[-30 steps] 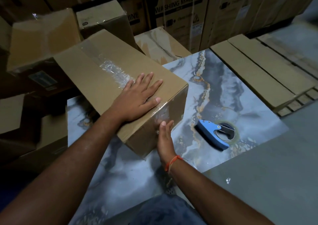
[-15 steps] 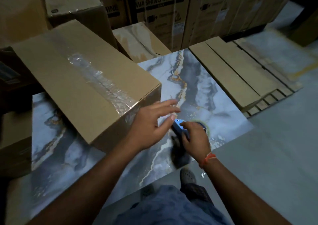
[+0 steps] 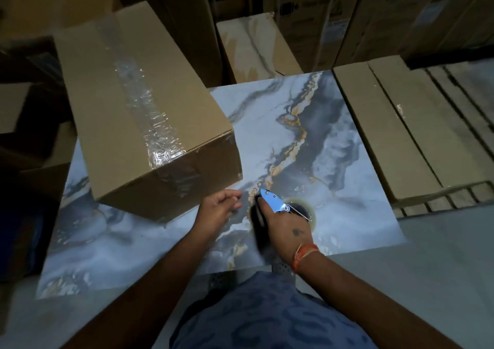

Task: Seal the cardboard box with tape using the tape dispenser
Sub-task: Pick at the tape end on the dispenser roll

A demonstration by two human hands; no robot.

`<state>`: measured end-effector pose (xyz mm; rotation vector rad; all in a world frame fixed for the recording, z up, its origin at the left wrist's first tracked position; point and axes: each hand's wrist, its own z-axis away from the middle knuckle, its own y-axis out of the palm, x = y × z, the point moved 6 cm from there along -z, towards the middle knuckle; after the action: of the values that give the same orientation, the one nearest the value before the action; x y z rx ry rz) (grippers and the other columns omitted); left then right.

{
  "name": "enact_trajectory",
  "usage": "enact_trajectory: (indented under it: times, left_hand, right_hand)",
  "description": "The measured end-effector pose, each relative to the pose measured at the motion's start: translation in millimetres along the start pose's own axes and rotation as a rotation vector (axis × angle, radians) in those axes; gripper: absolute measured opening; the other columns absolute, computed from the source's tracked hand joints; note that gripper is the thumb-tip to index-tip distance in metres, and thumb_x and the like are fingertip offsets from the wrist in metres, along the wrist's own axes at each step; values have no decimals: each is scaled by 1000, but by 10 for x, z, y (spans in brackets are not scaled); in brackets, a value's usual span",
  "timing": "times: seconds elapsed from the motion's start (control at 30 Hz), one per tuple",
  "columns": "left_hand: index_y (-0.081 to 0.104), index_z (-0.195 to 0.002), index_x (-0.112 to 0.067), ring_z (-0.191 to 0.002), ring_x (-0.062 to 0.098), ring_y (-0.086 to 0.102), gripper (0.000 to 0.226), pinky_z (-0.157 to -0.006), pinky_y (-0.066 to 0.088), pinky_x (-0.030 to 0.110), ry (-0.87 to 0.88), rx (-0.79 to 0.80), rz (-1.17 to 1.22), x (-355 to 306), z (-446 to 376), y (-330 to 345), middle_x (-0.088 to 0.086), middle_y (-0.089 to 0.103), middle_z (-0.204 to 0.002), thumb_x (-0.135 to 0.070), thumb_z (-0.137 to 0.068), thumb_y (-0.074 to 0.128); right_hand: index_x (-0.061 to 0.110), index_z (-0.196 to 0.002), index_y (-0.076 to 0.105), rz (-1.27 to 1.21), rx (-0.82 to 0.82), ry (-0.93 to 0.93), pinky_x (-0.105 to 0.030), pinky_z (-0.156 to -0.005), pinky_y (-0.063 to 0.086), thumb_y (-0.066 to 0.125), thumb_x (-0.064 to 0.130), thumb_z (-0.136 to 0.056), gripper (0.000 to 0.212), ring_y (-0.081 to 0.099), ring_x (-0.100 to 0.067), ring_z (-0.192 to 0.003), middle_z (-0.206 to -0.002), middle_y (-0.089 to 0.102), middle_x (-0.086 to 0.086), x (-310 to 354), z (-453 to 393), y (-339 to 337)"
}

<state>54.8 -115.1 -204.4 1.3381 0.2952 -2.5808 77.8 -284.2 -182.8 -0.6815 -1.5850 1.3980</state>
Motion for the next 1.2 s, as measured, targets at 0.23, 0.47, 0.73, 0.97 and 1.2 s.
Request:
enact_trajectory:
  times: [0.23,0.47,0.73,0.97,1.2]
  left_hand:
    - [66,-114,-16,-99,13,71,18,-73,52,17,-110,-18,225,282,170,311,8,70,-119,-8,-100,59]
    - [59,-118,-28,-102,15,69,25,-89,53,29,46,135,312,-45,144,758,-1,73,-112,-8,-103,54]
    - [48,-116,-16,-80,10,72,24,-69,56,22,189,116,255,-302,37,889,11,71,-97,4,-101,51]
    - [33,-126,-12,-102,21,73,62,-88,60,34,251,147,147,-337,-70,1001,16,73,-117,-5,-83,78]
    - [30,-134,-11,-111,18,71,70,-96,57,33,315,140,0,-319,-186,1012,17,69,-123,5,-84,77]
  right_hand:
    - [21,-136,58,-339,-11,-86,-32,-82,54,55,7,-85,53,69,-32,-100,-118,72,-11,-291,-72,-44]
    - [33,-117,66,-715,-175,-23,-22,-68,53,64,17,-90,32,64,-5,-74,-98,74,7,-479,-93,-287]
    - [24,-108,58,-638,-211,-66,-18,-60,42,61,16,-89,21,63,-14,-72,-90,69,2,-423,-55,-301]
    - [13,-100,55,-490,-197,-110,-34,-60,50,60,8,-87,15,60,-25,-69,-84,66,-9,-488,19,-154]
    - [9,-134,52,-487,-103,-142,-34,-85,55,47,14,-90,44,63,-29,-102,-121,64,-14,-520,5,-43]
